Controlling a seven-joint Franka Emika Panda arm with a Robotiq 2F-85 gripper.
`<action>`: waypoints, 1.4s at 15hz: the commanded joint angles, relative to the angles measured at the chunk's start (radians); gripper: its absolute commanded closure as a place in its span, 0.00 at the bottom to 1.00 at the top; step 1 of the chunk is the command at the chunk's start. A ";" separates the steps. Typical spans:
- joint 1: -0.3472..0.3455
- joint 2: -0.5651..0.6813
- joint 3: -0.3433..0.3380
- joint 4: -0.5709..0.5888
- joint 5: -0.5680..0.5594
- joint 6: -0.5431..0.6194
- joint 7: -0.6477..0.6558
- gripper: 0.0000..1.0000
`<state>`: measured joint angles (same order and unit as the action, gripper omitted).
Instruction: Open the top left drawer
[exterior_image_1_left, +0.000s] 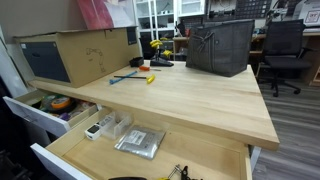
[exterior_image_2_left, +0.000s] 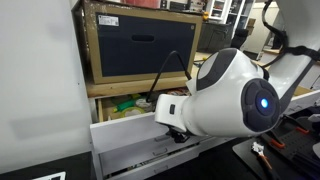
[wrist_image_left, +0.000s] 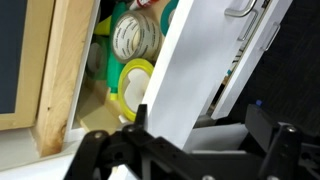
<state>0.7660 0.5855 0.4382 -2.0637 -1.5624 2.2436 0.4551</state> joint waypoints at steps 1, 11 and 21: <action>-0.078 -0.076 0.003 -0.048 -0.016 0.183 0.067 0.00; -0.320 -0.038 -0.060 -0.059 0.001 0.528 0.127 0.00; -0.400 0.055 -0.037 -0.053 0.124 0.618 0.028 0.00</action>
<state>0.3912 0.6221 0.3742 -2.1134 -1.5029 2.8149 0.5410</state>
